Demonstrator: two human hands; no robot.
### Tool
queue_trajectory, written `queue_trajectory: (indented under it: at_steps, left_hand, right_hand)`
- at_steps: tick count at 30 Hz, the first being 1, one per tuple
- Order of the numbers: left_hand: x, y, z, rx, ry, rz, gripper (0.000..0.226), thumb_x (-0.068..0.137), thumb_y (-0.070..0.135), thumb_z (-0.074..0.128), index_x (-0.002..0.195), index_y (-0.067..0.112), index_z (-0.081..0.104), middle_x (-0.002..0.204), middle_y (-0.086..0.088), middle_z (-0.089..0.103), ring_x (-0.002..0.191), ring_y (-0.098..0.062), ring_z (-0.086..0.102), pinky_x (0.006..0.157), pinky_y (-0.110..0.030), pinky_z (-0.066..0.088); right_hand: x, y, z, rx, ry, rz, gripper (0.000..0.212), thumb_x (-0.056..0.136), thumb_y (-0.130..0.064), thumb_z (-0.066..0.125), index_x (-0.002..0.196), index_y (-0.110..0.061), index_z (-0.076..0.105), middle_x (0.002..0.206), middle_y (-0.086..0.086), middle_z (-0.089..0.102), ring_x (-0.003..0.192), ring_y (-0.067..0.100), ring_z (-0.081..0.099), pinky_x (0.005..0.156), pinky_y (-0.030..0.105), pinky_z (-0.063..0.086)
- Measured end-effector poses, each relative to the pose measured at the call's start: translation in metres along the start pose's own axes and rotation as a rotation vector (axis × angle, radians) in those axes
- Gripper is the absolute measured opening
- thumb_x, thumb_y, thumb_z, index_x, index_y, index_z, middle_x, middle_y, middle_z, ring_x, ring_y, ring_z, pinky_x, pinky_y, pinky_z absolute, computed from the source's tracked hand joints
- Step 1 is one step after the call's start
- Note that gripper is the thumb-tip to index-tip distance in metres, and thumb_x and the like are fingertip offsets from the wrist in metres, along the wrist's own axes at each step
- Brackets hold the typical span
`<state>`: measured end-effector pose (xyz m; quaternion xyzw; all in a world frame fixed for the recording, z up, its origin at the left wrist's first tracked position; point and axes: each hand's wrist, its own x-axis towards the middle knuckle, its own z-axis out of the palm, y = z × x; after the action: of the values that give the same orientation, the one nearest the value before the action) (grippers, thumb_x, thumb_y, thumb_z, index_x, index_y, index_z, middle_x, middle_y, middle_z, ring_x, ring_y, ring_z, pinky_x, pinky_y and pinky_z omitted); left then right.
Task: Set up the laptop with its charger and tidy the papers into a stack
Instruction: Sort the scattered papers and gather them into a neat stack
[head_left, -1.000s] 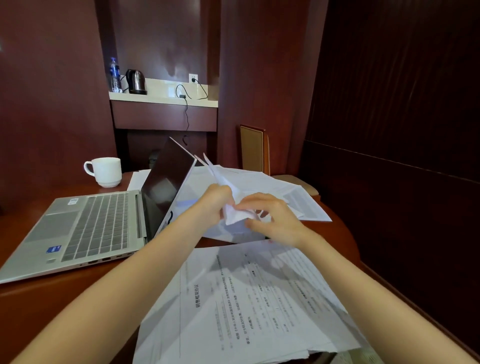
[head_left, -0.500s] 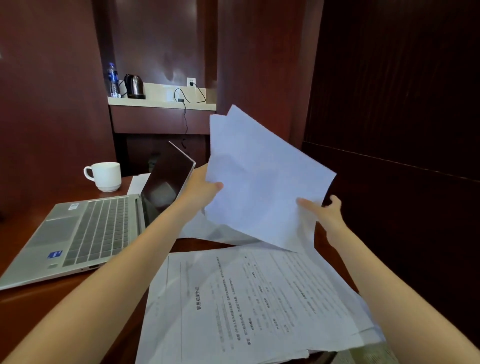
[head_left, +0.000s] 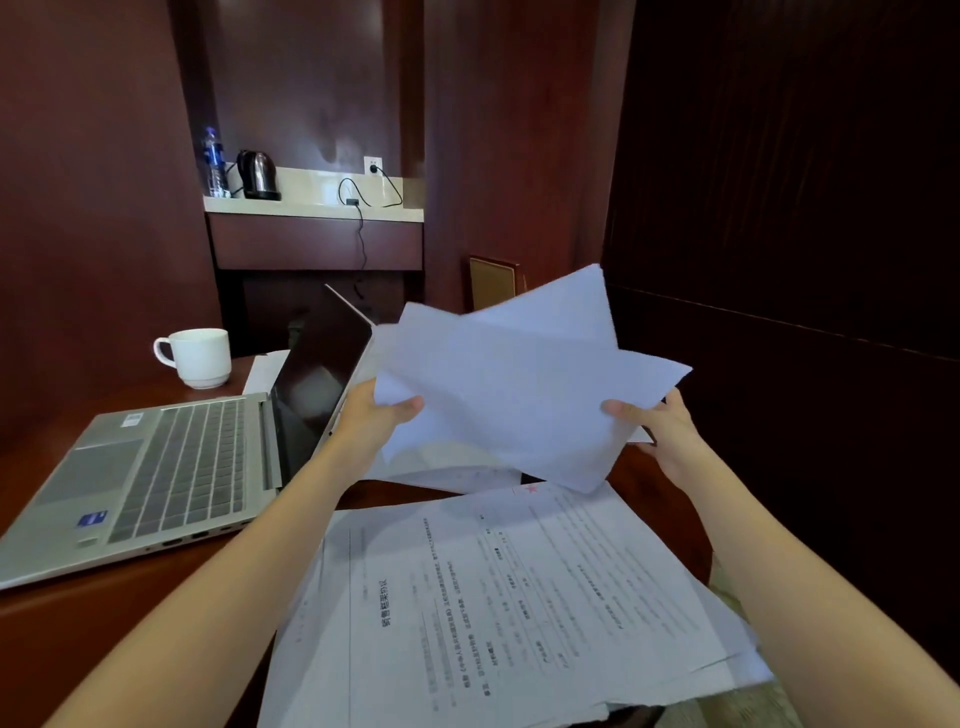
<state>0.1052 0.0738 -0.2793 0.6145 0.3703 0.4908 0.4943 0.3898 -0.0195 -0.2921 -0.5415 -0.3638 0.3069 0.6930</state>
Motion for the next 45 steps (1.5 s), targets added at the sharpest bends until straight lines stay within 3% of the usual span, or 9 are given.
queue_trajectory:
  at_steps: [4, 7, 11, 15, 20, 28, 35, 40, 45]
  left_hand:
    - [-0.003, 0.0, -0.002, 0.079, -0.023, 0.044, 0.013, 0.088, 0.001, 0.059, 0.092, 0.013, 0.06, 0.083, 0.005, 0.062, 0.079, -0.012, 0.058, 0.063, -0.011, 0.043]
    - [-0.002, 0.003, 0.002, 0.026, -0.002, 0.027, 0.012, 0.089, 0.011, 0.061, 0.087, 0.022, 0.059, 0.081, 0.013, 0.06, 0.079, -0.007, 0.058, 0.061, -0.011, 0.04]
    - [0.002, 0.005, 0.009, -0.078, 0.064, -0.013, 0.016, 0.09, 0.018, 0.061, 0.106, 0.02, 0.059, 0.095, 0.005, 0.063, 0.09, -0.015, 0.06, 0.067, -0.021, 0.045]
    - [0.005, 0.005, 0.012, -0.104, 0.127, -0.031, 0.03, 0.089, 0.018, 0.063, 0.118, 0.017, 0.058, 0.105, 0.003, 0.06, 0.092, -0.015, 0.057, 0.078, -0.025, 0.043]
    - [0.007, 0.003, 0.016, -0.189, 0.134, -0.088, 0.027, 0.09, 0.021, 0.061, 0.116, 0.017, 0.058, 0.108, -0.003, 0.062, 0.087, -0.018, 0.059, 0.077, -0.03, 0.044]
    - [0.005, -0.001, 0.017, -0.149, 0.149, -0.114, 0.028, 0.087, 0.024, 0.064, 0.112, 0.015, 0.058, 0.1, -0.001, 0.06, 0.079, -0.016, 0.058, 0.071, -0.03, 0.045]
    - [0.008, 0.006, 0.015, -0.096, 0.139, -0.063, 0.027, 0.083, 0.029, 0.068, 0.104, 0.018, 0.056, 0.101, 0.0, 0.061, 0.079, -0.014, 0.059, 0.071, -0.029, 0.044]
    - [0.009, 0.005, 0.016, -0.138, 0.157, -0.062, 0.027, 0.084, 0.028, 0.067, 0.108, 0.019, 0.057, 0.102, 0.0, 0.062, 0.076, -0.008, 0.059, 0.059, -0.023, 0.045]
    - [0.008, 0.009, 0.021, -0.133, 0.141, -0.069, 0.032, 0.094, 0.021, 0.055, 0.125, 0.015, 0.051, 0.108, 0.001, 0.057, 0.087, -0.015, 0.057, 0.062, -0.023, 0.044]
  right_hand:
    - [0.002, 0.0, -0.005, -0.12, -0.111, -0.008, 0.088, 0.066, -0.021, 0.08, 0.141, -0.027, 0.033, 0.14, -0.001, 0.044, 0.132, 0.025, 0.037, 0.098, 0.042, 0.036]
    - [0.005, -0.001, -0.004, -0.113, -0.104, 0.013, 0.073, 0.079, -0.015, 0.072, 0.142, -0.025, 0.036, 0.144, 0.002, 0.042, 0.135, 0.026, 0.035, 0.109, 0.051, 0.027]
    - [0.009, -0.01, 0.002, -0.094, 0.124, -0.059, 0.036, 0.082, -0.012, 0.069, 0.117, -0.008, 0.06, 0.124, 0.005, 0.059, 0.117, 0.02, 0.051, 0.091, 0.035, 0.041]
    - [0.014, -0.029, 0.008, -0.181, 0.21, -0.185, 0.03, 0.086, -0.01, 0.066, 0.113, 0.001, 0.062, 0.107, 0.006, 0.061, 0.095, 0.016, 0.054, 0.078, 0.027, 0.041]
    - [0.016, -0.031, 0.009, -0.141, 0.147, -0.197, 0.023, 0.084, -0.014, 0.069, 0.104, -0.007, 0.063, 0.093, 0.004, 0.064, 0.077, 0.016, 0.06, 0.062, 0.023, 0.049]
    - [0.012, 0.001, 0.005, -0.105, 0.113, -0.061, 0.038, 0.088, -0.011, 0.064, 0.124, -0.006, 0.056, 0.118, 0.009, 0.062, 0.102, 0.027, 0.059, 0.082, 0.037, 0.049]
    - [0.014, -0.006, 0.011, -0.114, 0.058, -0.083, 0.036, 0.089, -0.017, 0.062, 0.123, -0.009, 0.054, 0.118, 0.005, 0.059, 0.104, 0.022, 0.056, 0.077, 0.031, 0.045]
    - [0.014, 0.001, 0.009, -0.143, 0.017, -0.035, 0.044, 0.085, -0.015, 0.067, 0.127, -0.011, 0.054, 0.122, 0.005, 0.06, 0.11, 0.026, 0.057, 0.072, 0.031, 0.047]
    - [0.015, -0.001, 0.008, -0.2, 0.049, -0.019, 0.031, 0.093, -0.013, 0.057, 0.124, -0.004, 0.056, 0.118, 0.009, 0.06, 0.107, 0.029, 0.057, 0.073, 0.032, 0.047]
